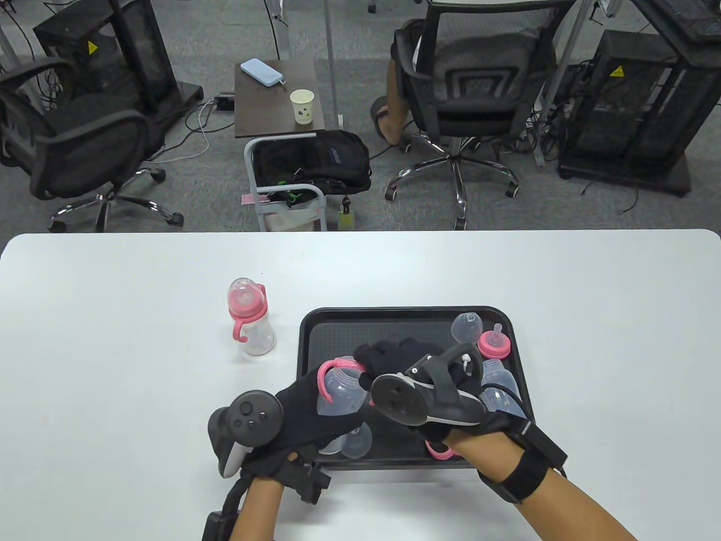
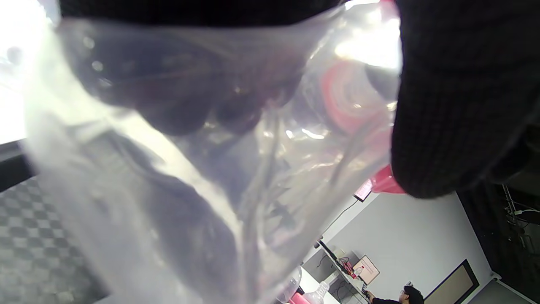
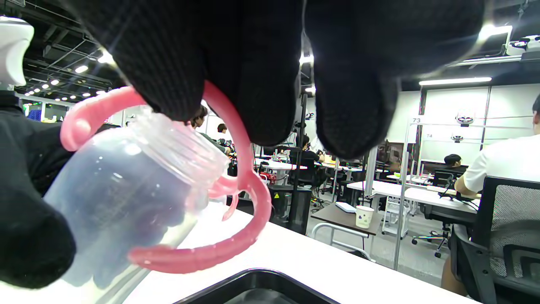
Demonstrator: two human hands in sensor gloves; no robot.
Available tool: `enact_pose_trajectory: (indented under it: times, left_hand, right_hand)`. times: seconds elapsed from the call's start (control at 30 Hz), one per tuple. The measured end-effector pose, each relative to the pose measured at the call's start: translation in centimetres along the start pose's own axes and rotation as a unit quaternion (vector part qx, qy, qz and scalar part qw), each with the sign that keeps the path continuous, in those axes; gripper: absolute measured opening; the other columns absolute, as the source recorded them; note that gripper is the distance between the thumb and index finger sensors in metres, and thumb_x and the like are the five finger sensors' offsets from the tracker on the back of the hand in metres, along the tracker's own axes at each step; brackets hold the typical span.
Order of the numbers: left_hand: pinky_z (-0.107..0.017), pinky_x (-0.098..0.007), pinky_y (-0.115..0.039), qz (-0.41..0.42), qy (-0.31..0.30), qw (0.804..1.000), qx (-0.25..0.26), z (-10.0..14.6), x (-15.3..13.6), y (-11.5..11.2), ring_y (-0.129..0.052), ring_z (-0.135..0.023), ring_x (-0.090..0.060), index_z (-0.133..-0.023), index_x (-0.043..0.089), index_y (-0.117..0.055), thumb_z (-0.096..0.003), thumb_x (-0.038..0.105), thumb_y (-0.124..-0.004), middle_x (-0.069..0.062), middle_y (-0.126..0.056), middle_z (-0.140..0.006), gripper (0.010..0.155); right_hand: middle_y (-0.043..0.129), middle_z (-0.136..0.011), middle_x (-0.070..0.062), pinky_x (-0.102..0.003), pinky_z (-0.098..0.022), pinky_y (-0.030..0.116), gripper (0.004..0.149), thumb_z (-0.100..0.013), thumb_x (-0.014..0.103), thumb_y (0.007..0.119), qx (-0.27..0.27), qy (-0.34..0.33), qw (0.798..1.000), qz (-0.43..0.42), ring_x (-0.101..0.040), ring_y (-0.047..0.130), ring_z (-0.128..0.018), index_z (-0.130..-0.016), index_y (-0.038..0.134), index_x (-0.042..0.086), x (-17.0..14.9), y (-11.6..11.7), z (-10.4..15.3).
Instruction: Assemble baby bottles from components
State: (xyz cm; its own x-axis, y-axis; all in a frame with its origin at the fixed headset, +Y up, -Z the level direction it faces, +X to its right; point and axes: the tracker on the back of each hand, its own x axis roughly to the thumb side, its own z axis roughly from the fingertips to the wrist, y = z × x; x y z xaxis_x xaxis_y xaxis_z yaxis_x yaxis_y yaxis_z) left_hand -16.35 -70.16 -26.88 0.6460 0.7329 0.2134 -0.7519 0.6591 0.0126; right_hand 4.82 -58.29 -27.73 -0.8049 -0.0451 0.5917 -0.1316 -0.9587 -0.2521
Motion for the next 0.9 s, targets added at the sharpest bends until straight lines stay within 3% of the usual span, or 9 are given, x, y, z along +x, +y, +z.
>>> enact_pose_trajectory:
  times: [0.57,0.7,0.9]
  left_hand:
    - [-0.045,-0.040,-0.092,0.032,0.014,0.999,0.008,0.1,0.0,-0.2,-0.104,-0.066,-0.031,-0.106,0.025,-0.076,-0.0255,0.081,-0.101,-0.001,-0.096,-0.088,0.101]
    - [-0.047,-0.041,-0.091,0.034,0.017,0.999,0.025,0.2,-0.2,-0.1,-0.103,-0.068,-0.031,-0.106,0.026,-0.075,-0.0255,0.080,-0.101,0.000,-0.094,-0.090,0.101]
    - [-0.047,-0.042,-0.090,0.027,0.018,0.999,0.017,0.2,-0.2,-0.2,-0.103,-0.069,-0.031,-0.107,0.026,-0.074,-0.0262,0.080,-0.101,0.000,-0.094,-0.091,0.100]
  right_hand:
    - [0.096,-0.083,-0.009,-0.044,-0.029,0.084,0.050,-0.050,0.043,0.090,-0.072,-0.040,0.994,0.077,-0.039,0.101,-0.051,-0.093,0.081,0.019,2.0,1.0,2.4]
    - [0.096,-0.082,-0.010,-0.044,-0.029,0.084,0.058,-0.049,0.046,0.090,-0.075,-0.043,0.995,0.055,-0.039,0.101,-0.051,-0.097,0.077,0.015,2.2,1.0,2.8]
    - [0.096,-0.083,-0.011,-0.045,-0.029,0.084,0.054,-0.051,0.047,0.088,-0.071,-0.022,0.997,0.025,-0.040,0.101,-0.051,-0.095,0.079,0.017,1.3,0.4,2.7]
